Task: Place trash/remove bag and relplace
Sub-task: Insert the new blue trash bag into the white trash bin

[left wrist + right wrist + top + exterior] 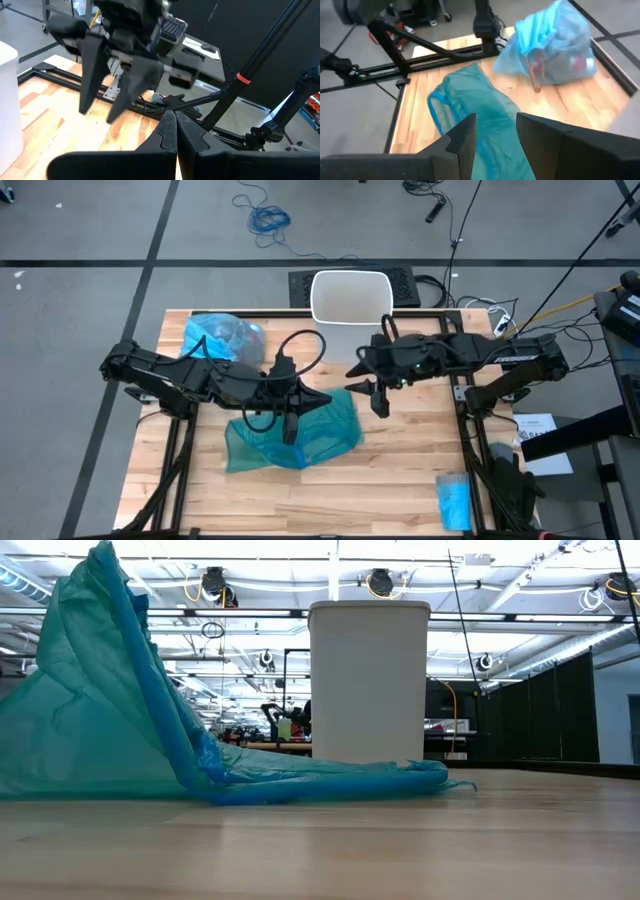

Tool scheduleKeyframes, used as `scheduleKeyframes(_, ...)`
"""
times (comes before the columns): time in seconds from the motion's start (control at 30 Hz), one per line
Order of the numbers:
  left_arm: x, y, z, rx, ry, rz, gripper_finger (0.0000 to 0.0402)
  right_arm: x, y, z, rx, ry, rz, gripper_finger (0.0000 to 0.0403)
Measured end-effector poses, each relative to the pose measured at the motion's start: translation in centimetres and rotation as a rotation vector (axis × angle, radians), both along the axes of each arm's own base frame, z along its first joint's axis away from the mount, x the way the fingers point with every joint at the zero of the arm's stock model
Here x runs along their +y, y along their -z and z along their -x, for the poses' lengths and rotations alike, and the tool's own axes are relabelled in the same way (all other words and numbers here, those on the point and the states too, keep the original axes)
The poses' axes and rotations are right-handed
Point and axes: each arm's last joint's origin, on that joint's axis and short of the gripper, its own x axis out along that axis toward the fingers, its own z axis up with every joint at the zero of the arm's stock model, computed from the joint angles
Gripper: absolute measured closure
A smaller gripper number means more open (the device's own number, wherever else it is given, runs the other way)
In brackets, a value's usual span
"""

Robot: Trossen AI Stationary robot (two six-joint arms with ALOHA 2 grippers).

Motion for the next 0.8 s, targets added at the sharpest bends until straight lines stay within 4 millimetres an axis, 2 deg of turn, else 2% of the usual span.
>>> scheduleKeyframes(0.2, -0.2, 0.0, 0.1, 0.003, 0.01, -0.022, 0.0402, 0.9, 2.4, -1.2, -0.104, -0.123, -0.131, 0.0271)
scheduleKeyframes(0.3, -0.9, -0.5, 1.0, -0.018, -0.029, -0.062, 0.0402, 1.5, 4.9, -1.6, -0.09, -0.117, -0.177, 0.0271)
scheduleKeyframes(0.47, -2.0, -1.5, 3.9, -0.023, -0.111, -0.098, 0.0402, 1.9, 9.9, -1.3, 0.038, -0.068, -0.179, 0.0271)
scheduleKeyframes(0.63, -3.0, -0.5, 4.0, 0.032, -0.103, -0.105, 0.0402, 1.6, 13.4, -1.5, 0.059, -0.048, -0.189, 0.0271)
scheduleKeyframes(0.8, -3.2, 1.7, 3.7, 0.114, -0.098, -0.05, 0.0402, 1.4, 16.7, -3.5, 0.131, -0.098, -0.209, 0.0271)
